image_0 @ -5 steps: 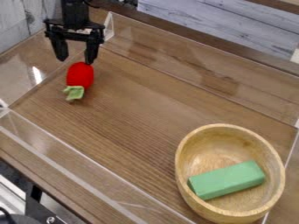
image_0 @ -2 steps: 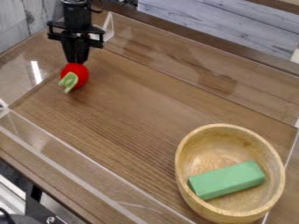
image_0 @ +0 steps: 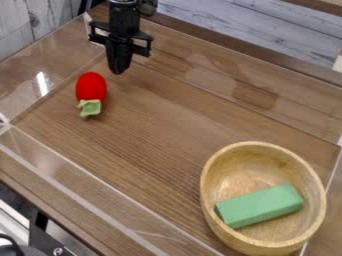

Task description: Move the red object to the right side of the table

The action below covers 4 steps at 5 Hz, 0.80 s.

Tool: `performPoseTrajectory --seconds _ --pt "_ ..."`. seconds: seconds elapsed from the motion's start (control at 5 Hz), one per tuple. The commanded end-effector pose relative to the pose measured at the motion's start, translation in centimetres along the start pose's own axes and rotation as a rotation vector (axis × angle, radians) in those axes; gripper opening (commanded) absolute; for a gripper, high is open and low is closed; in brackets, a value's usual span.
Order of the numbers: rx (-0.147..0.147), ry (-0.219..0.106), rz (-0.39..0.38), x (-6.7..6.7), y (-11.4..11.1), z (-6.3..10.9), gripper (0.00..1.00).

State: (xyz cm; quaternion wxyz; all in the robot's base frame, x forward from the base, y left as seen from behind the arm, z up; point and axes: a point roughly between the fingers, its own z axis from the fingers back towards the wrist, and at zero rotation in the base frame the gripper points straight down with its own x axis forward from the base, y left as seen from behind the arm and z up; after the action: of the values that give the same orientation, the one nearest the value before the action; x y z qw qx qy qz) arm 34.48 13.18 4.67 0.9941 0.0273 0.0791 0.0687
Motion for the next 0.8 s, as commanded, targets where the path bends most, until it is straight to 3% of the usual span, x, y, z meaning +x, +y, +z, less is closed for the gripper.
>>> performPoseTrajectory --seconds 0.0,0.4,0.6 --pt "0.021 -0.064 0.059 -0.8 -0.3 1.6 1.0" --pt "0.037 -0.035 0.123 -3.2 2.7 2.6 1.0" --pt "0.041 -0.013 0.216 -4.2 4.9 1.9 1.0"
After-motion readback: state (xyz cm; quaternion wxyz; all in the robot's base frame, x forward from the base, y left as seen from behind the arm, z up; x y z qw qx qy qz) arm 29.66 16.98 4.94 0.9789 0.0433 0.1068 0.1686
